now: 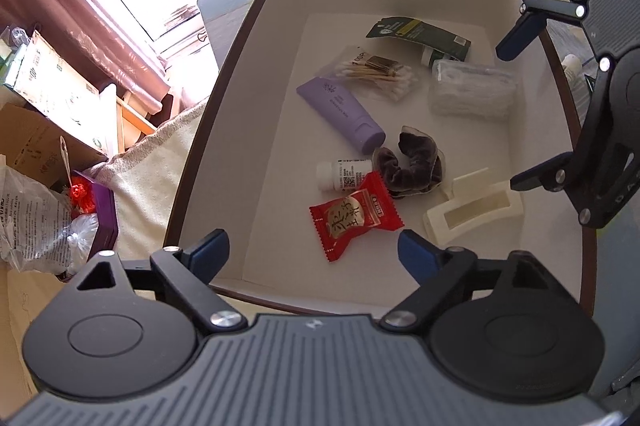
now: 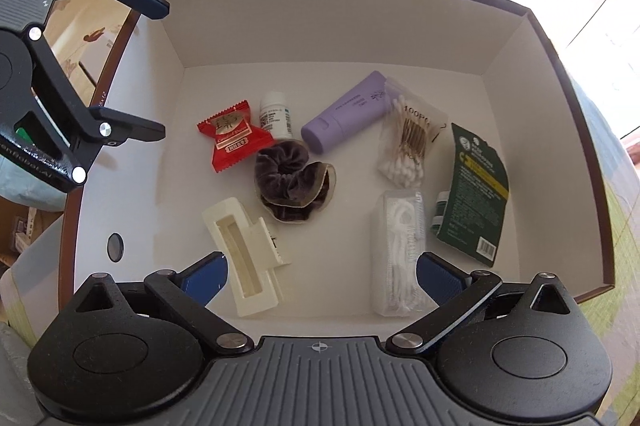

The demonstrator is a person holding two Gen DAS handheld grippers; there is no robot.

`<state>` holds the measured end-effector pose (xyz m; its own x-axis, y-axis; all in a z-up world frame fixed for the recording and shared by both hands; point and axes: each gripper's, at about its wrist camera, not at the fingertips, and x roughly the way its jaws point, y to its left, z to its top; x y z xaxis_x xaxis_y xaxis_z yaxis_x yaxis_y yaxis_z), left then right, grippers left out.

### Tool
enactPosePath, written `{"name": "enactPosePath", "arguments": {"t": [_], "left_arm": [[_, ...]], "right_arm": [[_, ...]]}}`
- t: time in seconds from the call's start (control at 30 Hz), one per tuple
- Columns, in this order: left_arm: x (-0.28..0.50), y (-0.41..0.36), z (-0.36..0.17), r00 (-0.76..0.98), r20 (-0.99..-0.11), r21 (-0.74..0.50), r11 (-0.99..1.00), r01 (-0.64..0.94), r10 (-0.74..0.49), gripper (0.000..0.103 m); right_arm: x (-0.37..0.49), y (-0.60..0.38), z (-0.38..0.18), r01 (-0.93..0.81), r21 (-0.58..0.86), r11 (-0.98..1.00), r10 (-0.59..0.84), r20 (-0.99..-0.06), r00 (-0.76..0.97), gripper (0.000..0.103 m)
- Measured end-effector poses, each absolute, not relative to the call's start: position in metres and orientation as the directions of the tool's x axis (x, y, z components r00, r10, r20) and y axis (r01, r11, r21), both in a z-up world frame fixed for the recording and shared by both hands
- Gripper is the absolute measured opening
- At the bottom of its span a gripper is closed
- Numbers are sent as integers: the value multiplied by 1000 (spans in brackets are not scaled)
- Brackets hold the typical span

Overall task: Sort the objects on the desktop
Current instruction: 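Withdraw both tools from the box toward the two remaining tubes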

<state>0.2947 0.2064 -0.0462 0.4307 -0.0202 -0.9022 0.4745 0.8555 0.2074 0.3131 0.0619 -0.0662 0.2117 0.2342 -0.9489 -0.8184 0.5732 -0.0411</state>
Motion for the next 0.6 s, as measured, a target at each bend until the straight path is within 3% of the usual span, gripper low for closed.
{"name": "enactPosePath", "arguments": {"t": [0.6], "left_arm": [[270,192,-18,496,-868,259,857,444,5,94]], "right_arm": [[299,37,-29,-774,-72,629,280,-907,313,103]]}}
